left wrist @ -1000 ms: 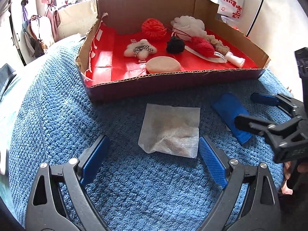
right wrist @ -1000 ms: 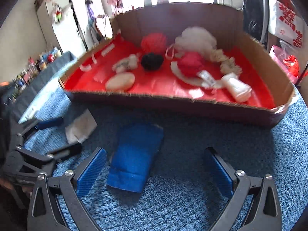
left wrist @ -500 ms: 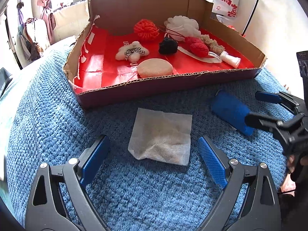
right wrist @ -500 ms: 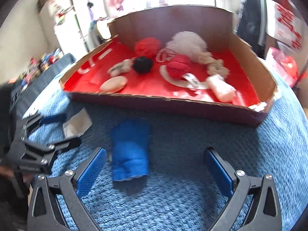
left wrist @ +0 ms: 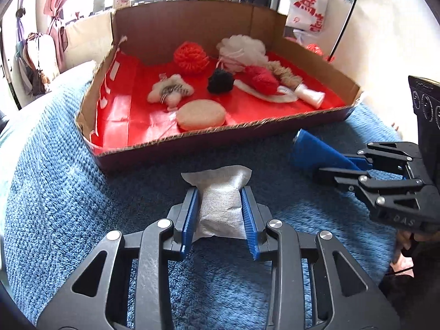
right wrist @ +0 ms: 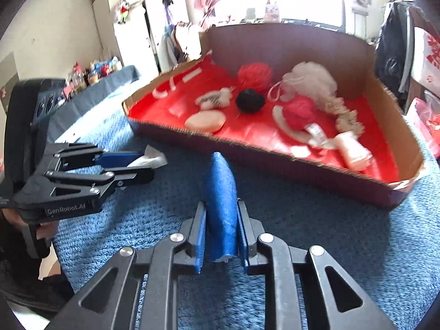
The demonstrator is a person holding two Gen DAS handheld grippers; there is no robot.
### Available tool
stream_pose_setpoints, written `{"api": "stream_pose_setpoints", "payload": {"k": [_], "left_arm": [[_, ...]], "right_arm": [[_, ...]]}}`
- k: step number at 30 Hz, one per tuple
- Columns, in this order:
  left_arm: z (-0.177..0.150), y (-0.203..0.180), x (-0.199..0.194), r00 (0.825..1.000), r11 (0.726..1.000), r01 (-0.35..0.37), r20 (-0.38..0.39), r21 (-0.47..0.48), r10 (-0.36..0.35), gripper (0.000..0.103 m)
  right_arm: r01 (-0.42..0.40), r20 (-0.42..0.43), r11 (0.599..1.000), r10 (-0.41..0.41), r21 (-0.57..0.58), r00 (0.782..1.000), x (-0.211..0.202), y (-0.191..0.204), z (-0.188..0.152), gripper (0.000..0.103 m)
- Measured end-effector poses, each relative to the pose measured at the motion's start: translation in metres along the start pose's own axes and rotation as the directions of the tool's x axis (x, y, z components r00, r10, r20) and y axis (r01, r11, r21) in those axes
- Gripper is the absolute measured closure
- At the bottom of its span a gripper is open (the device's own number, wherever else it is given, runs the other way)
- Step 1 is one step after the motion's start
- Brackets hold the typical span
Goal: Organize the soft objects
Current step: 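Carry the white tissue and blue cloth into the box with both tools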
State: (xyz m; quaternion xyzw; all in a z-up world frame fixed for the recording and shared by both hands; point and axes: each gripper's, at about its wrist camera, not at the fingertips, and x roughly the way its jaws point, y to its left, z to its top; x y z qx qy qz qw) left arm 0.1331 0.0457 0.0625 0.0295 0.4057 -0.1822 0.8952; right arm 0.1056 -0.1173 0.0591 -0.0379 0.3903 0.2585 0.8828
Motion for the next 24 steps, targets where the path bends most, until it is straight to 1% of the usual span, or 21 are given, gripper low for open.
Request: {"api": "stream_pose_setpoints", "payload": {"k": [3, 7, 9, 14, 20, 21, 24], "left_arm": [[0.002, -0.004, -0.006, 1.000, 1.000, 0.009, 0.016, 0.009, -0.009, 0.074], [0.008, -0.010, -0.012, 0.999, 0.999, 0.022, 0.037, 0.023, -0.023, 0.074], [0.012, -0.014, -0.013, 0.999, 0.999, 0.026, 0.043, 0.033, -0.027, 0.074], [0.022, -0.020, -0.014, 0.998, 0.998, 0.038, 0.057, 0.047, -0.040, 0.074], [0.040, -0.028, -0.009, 0.996, 0.996, 0.050, 0.065, 0.074, -0.055, 0.074], [0.045, -0.029, -0.006, 0.996, 0.995, 0.057, 0.064, 0.081, -0.062, 0.074], [0.057, -0.032, 0.001, 0.995, 0.993, 0.080, 0.052, 0.091, -0.085, 0.074]], "right_arm": [[-0.009, 0.027, 1.000, 0.008, 0.030, 1.000, -0.008, -0.006, 0.002, 0.081], [-0.001, 0.059, 0.999, -0.002, 0.050, 0.998, -0.018, -0.012, 0.008, 0.081], [-0.012, 0.071, 0.998, 0.008, 0.061, 0.997, -0.023, -0.015, 0.011, 0.081], [0.018, 0.097, 0.998, -0.025, 0.067, 0.995, -0.033, -0.022, 0.020, 0.081], [0.068, 0.094, 0.995, -0.075, 0.069, 0.993, -0.035, -0.037, 0.037, 0.080], [0.076, 0.093, 0.995, -0.082, 0.063, 0.992, -0.034, -0.039, 0.040, 0.078], [0.102, 0.063, 0.994, -0.104, 0.036, 0.993, -0.026, -0.047, 0.051, 0.077]]}}
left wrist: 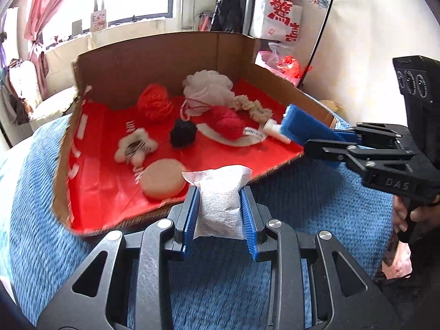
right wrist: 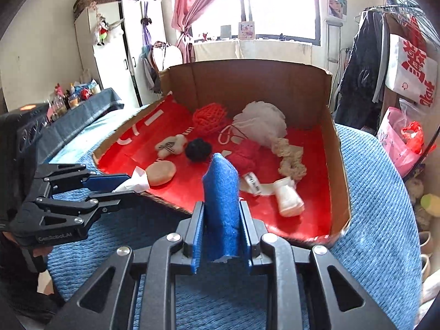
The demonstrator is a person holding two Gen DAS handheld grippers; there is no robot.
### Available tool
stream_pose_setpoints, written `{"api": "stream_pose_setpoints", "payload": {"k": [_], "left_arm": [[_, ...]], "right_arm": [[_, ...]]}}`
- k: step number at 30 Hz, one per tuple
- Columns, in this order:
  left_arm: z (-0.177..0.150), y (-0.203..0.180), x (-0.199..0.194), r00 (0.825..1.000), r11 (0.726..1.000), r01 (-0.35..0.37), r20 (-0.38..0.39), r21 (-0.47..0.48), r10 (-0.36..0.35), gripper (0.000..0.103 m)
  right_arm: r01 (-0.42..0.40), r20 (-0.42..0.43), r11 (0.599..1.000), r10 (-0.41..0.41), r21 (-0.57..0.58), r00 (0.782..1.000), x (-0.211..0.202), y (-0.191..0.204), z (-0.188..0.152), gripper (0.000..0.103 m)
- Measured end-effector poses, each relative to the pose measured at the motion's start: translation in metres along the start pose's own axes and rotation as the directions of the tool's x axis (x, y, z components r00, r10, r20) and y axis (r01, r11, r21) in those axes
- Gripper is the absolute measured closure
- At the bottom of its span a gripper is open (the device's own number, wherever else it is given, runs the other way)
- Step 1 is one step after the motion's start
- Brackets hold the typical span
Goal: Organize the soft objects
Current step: 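Carry the white tissue and blue cloth into the box with both tools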
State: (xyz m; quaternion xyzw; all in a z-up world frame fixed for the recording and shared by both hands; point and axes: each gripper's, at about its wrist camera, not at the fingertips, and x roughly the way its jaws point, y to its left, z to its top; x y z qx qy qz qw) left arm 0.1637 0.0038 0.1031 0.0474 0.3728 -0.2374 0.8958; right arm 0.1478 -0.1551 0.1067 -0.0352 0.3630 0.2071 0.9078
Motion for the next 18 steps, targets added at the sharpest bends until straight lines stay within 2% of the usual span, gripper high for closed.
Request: {"api": "stream_pose_setpoints", "payload": {"k": [6, 12, 18], "left_arm": [[0.023, -0.007, 0.026, 0.999, 0.999, 0.016, -0.034, 0.046, -0.014, 0.074], [0.036, -0.005, 0.057, 0.995, 0.998, 0.025, -0.097, 0.054, -0.019, 0.074], [0.040, -0.002, 0.077, 0.990, 0.998, 0.025, -0.140, 0.058, -0.017, 0.074]], "right_arm": [[0.010, -0.091, 0.998, -0.016, -0.068, 0.996, 0.030, -0.015, 0.018, 0.077], [-0.027, -0.190, 0.993, 0.005, -0.114, 0.982, 0.059, -0.024, 0.024, 0.075], [-0.046, -0.236, 0.990, 0.013, -0.134, 0.972, 0.072, -0.026, 0.023, 0.075]]}}
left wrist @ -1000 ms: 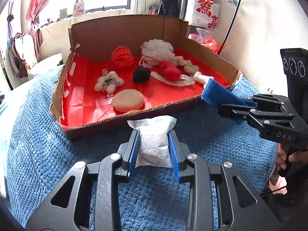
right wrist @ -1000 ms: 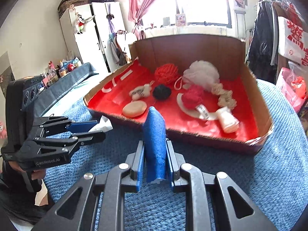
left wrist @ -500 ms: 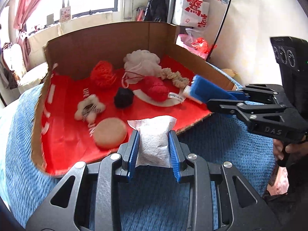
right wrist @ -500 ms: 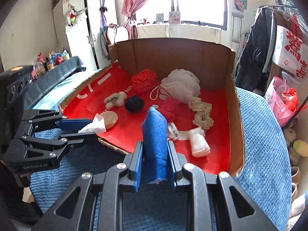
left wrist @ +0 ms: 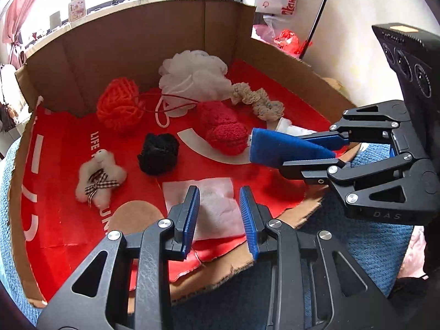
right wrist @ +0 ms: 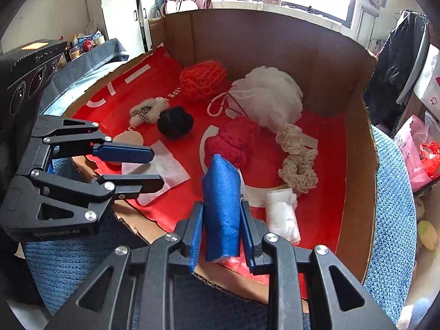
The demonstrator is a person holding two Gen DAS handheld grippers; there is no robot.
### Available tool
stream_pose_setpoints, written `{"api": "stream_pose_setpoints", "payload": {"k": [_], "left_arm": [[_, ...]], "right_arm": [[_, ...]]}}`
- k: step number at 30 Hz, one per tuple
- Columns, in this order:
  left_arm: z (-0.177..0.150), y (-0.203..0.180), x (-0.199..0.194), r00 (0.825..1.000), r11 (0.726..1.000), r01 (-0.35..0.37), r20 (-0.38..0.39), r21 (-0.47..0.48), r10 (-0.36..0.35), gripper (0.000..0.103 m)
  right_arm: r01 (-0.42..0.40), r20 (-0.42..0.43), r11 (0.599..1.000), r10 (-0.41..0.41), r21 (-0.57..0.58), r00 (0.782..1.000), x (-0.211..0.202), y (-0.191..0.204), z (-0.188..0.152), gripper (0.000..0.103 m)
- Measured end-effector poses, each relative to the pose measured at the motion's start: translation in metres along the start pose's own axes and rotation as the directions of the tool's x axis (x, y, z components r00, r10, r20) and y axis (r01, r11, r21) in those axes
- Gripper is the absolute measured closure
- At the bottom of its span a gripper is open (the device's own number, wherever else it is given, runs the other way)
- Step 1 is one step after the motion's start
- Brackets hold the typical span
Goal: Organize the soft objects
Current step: 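Carry the white tissue and blue cloth into the box with both tools, then open both tools to release the tissue and blue cloth in the box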
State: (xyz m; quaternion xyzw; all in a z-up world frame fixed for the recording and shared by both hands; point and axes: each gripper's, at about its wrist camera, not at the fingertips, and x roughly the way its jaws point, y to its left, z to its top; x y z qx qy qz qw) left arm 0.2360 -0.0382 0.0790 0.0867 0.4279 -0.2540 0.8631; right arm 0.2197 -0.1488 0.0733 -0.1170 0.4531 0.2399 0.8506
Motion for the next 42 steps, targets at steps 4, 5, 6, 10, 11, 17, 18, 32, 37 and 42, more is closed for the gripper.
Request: {"api": "stream_pose_setpoints", "payload": {"k": [4, 5, 6, 10, 11, 17, 18, 32, 37, 42], "left_arm": [[0.000, -0.001, 0.007, 1.000, 1.000, -0.009, -0.009, 0.013, 0.009, 0.074], [0.000, 0.000, 0.008, 1.000, 1.000, -0.008, -0.007, 0.012, 0.008, 0.074], [0.000, 0.000, 0.008, 1.000, 1.000, -0.007, -0.006, 0.011, 0.007, 0.074], [0.000, 0.000, 0.008, 1.000, 1.000, -0.007, -0.004, 0.020, 0.007, 0.074], [0.000, -0.001, 0.009, 1.000, 1.000, -0.006, -0.003, 0.021, 0.006, 0.074], [0.000, 0.000, 0.008, 1.000, 1.000, -0.007, -0.005, 0.026, 0.007, 0.074], [0.000, 0.000, 0.008, 1.000, 1.000, -0.008, -0.004, 0.029, 0.008, 0.074], [-0.002, 0.002, 0.006, 1.000, 1.000, -0.009, 0.011, 0.021, 0.009, 0.045], [0.000, 0.005, -0.004, 0.998, 1.000, 0.010, 0.055, 0.009, -0.010, 0.036], [-0.001, 0.008, -0.019, 0.995, 1.000, -0.017, 0.093, -0.010, 0.018, 0.036]], "right_arm": [[-0.014, -0.017, 1.000, 0.014, -0.014, 1.000, 0.005, -0.001, 0.002, 0.075], [-0.019, -0.021, 1.000, 0.019, -0.018, 1.000, 0.006, -0.001, 0.002, 0.075], [-0.022, -0.025, 1.000, 0.022, -0.021, 0.999, 0.008, -0.001, 0.002, 0.075], [-0.044, -0.036, 0.998, 0.043, -0.040, 0.998, 0.012, 0.001, 0.003, 0.075], [-0.050, -0.039, 0.998, 0.048, -0.043, 0.998, 0.012, 0.001, 0.004, 0.075], [-0.059, -0.051, 0.997, 0.056, -0.058, 0.997, 0.014, -0.001, 0.005, 0.075], [-0.057, -0.051, 0.997, 0.054, -0.058, 0.997, 0.014, -0.001, 0.005, 0.073], [-0.057, -0.030, 0.997, 0.056, -0.055, 0.998, 0.011, -0.005, 0.005, 0.054], [-0.047, -0.012, 0.997, 0.047, -0.054, 0.999, 0.005, -0.005, 0.005, 0.049], [-0.031, 0.043, 0.999, 0.032, -0.022, 0.999, -0.012, -0.007, 0.005, 0.034]]}}
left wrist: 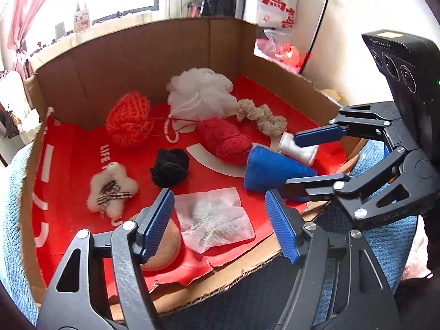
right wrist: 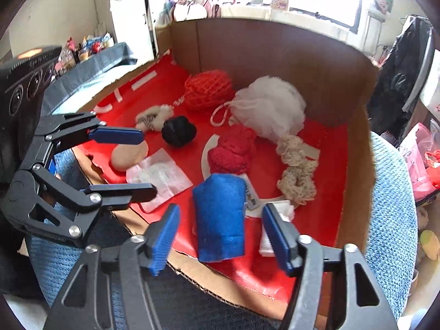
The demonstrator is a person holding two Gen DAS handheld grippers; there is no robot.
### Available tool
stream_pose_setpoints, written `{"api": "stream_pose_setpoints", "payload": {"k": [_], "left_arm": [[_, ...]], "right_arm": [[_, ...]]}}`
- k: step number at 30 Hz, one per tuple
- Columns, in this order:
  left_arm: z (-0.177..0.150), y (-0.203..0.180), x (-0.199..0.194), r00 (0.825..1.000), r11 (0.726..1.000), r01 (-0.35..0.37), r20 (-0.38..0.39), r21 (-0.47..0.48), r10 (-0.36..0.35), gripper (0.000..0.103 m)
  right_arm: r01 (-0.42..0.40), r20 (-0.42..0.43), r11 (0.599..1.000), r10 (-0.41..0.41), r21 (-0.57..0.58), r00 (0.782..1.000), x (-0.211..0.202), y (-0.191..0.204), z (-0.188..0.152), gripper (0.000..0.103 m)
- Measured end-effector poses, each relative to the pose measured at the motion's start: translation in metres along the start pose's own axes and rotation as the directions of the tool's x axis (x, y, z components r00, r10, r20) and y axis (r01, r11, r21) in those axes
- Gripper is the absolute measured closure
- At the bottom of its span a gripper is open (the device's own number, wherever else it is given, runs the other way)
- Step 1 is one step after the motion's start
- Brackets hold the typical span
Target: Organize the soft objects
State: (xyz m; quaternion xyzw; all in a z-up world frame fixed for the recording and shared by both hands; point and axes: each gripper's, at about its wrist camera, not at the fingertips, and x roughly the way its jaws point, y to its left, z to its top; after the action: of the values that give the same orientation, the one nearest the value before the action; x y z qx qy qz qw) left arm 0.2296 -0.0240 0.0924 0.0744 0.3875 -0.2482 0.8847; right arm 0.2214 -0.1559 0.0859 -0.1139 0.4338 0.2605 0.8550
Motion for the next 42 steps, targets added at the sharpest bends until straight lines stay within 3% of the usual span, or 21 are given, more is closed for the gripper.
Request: {"api": "stream_pose_setpoints", "payload": {"k": [7, 11, 13, 15, 18, 23, 27, 29, 33, 42], "left_arm": [[-0.001, 0.009, -0.034, 0.991, 0.995, -0.066, 0.111, -0.070, 0.074, 0.023], [-0.001, 0.013, -0.050, 0.976, 0.987, -0.116, 0.171, -0.110, 0.134, 0.016], [0.000, 0.015, -0.057, 0.967, 0.982, -0.138, 0.197, -0.133, 0.162, 0.008], [0.001, 0.016, -0.064, 0.947, 0.971, -0.182, 0.238, -0.158, 0.216, 0.007], [0.001, 0.019, -0.065, 0.912, 0.949, -0.251, 0.283, -0.191, 0.298, 0.005], [-0.005, 0.028, -0.055, 0.888, 0.932, -0.271, 0.311, -0.239, 0.338, 0.005], [-0.011, 0.031, -0.044, 0.892, 0.931, -0.261, 0.305, -0.256, 0.334, 0.005], [-0.013, 0.031, -0.038, 0.897, 0.931, -0.253, 0.296, -0.262, 0.327, 0.005], [-0.017, 0.032, -0.029, 0.911, 0.931, -0.252, 0.259, -0.264, 0.321, 0.005], [-0.025, 0.036, -0.023, 0.913, 0.922, -0.270, 0.230, -0.278, 0.337, 0.005]], "right_arm": [[0.072, 0.095, 0.996, -0.077, 0.057, 0.993, -0.030, 0.003, 0.002, 0.020], [0.095, 0.161, 0.986, -0.116, 0.135, 0.980, -0.047, 0.003, 0.004, 0.008], [0.129, 0.193, 0.980, -0.157, 0.150, 0.969, -0.055, 0.007, 0.005, 0.002], [0.164, 0.223, 0.971, -0.202, 0.176, 0.954, -0.060, 0.010, 0.004, 0.000], [0.250, 0.263, 0.938, -0.311, 0.241, 0.913, -0.059, 0.014, 0.000, 0.000], [0.277, 0.316, 0.900, -0.385, 0.336, 0.868, -0.050, 0.012, -0.010, 0.000], [0.318, 0.331, 0.878, -0.438, 0.357, 0.836, -0.039, 0.009, -0.015, 0.000], [0.325, 0.336, 0.876, -0.445, 0.358, 0.830, -0.034, 0.009, -0.017, 0.000], [0.301, 0.307, 0.880, -0.420, 0.367, 0.854, -0.022, 0.004, -0.021, 0.000], [0.328, 0.298, 0.881, -0.433, 0.342, 0.851, -0.016, 0.010, -0.022, 0.000]]}}
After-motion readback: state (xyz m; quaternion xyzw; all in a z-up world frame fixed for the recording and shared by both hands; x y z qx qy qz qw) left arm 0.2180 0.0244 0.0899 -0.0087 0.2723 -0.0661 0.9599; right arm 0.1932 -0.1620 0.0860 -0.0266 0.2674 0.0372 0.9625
